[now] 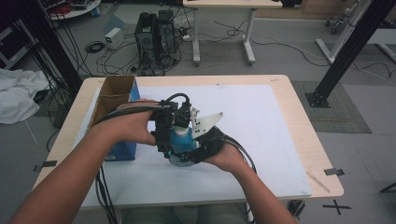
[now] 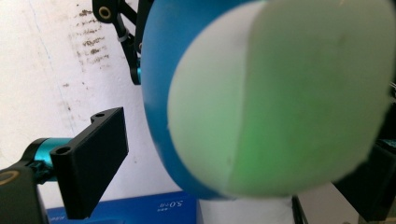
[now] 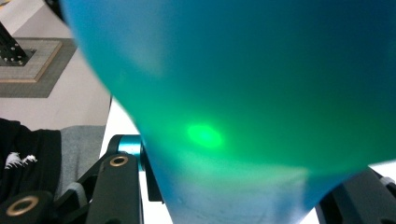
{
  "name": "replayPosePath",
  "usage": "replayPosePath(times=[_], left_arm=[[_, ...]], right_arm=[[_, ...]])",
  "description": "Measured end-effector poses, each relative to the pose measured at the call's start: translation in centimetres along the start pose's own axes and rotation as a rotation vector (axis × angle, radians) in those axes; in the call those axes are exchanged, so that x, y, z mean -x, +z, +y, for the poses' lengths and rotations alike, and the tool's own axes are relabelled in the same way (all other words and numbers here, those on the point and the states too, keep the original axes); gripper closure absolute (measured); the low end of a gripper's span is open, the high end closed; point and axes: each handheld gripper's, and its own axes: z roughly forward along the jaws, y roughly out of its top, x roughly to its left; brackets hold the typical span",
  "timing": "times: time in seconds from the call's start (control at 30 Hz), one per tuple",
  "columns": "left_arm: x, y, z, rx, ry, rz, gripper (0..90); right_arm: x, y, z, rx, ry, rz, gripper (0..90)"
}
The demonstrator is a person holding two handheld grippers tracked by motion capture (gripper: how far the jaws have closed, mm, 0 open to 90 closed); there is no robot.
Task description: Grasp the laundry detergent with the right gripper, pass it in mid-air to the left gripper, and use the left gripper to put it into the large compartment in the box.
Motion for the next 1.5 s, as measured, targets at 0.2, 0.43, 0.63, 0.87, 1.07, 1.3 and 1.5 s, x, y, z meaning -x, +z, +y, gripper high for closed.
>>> replayPosePath(times=[0.2, 0.43, 0.63, 0.87, 1.07, 1.3, 1.5], left_arm=[[-0.2, 0.0, 0.5, -0.023, 0.022, 0.013, 6.3], [0.1, 0.1, 1.1, 0.003, 0.003, 0.023, 6.6], [0.2, -0.1, 1.1, 0.011, 0.000, 0.029, 10.6], [0.1, 0.1, 1.3, 0.007, 0.011, 0.039, 13.6], [0.1, 0.3, 1.5, -0.003, 0.020, 0.043, 16.5], [0.2, 0.3, 1.4, -0.011, 0.017, 0.040, 20.3], [0.1, 0.5, 1.4, -0.020, 0.015, 0.041, 23.0]], right_arm=[[-0.5, 0.1, 0.3, 0.030, 0.054, 0.005, 46.0], [-0.4, 0.0, 0.3, 0.037, 0.046, -0.001, 46.1], [-0.3, 0.1, 0.3, 0.038, 0.040, -0.009, 46.0], [-0.5, 0.2, 0.4, 0.020, 0.068, 0.008, 46.1], [-0.2, 0.3, 0.4, 0.052, 0.015, -0.012, 46.0], [-0.2, 0.3, 0.4, 0.046, 0.017, -0.008, 46.0], [-1.3, 0.2, 0.5, -0.024, 0.138, 0.064, 46.1]])
